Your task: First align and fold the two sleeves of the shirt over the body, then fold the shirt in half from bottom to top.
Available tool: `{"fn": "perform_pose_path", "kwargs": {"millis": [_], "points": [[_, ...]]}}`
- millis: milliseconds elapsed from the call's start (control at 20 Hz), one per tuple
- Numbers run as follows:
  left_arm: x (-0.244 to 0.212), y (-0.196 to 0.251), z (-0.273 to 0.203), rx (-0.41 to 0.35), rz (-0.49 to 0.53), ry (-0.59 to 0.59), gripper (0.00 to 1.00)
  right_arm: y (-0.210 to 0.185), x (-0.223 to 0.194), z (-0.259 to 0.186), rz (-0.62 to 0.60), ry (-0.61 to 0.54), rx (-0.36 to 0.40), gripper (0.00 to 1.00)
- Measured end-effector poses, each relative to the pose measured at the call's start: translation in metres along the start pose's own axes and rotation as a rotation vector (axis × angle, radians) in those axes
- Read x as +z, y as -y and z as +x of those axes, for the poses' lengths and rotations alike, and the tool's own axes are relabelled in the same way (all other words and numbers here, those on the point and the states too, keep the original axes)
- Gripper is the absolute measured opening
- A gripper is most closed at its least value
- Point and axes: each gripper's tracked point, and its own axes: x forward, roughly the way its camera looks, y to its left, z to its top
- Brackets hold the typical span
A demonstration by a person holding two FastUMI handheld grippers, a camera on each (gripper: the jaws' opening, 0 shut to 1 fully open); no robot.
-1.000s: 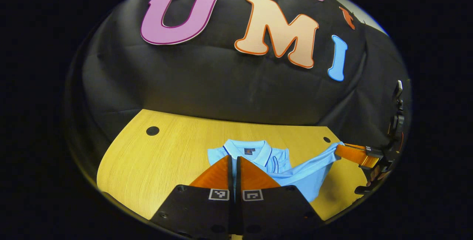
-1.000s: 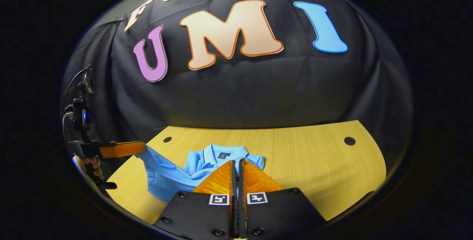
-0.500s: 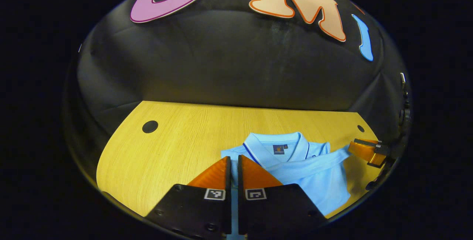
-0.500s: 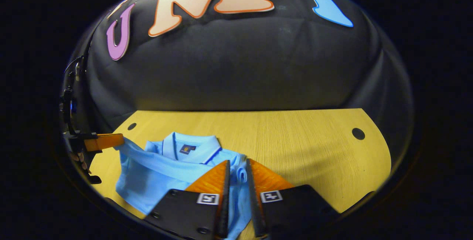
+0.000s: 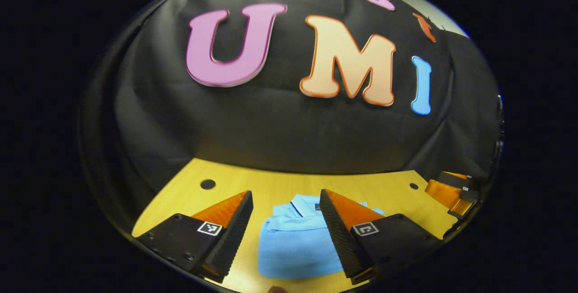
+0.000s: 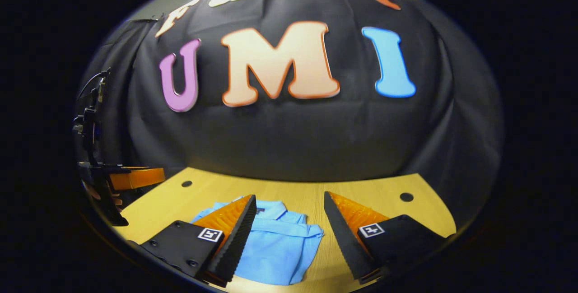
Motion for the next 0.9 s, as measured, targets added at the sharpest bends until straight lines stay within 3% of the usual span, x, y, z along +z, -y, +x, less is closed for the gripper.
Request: {"fn": "perform_pose_path", "kwargs": {"millis": [50,250,500,900], "points": [[0.015,-0.002,-0.024,0.006,0.02,0.046,0.9,-0.007,0.014,-0.025,-0.004,0.026,-0.002,0.98],[0.053,-0.003,-0.115,-0.009,0.086,0.163,0.95,-0.03,0.053,-0.113,-0.019,0.141,-0.024,0.97],[0.062,-0.009,-0.199,0.011,0.078,0.229,0.95,-0.059,0.064,-0.204,-0.052,0.231,-0.045,0.97],[0.08,-0.008,-0.257,0.025,0.082,0.291,0.95,-0.071,0.089,-0.262,-0.092,0.33,-0.075,0.97]]}}
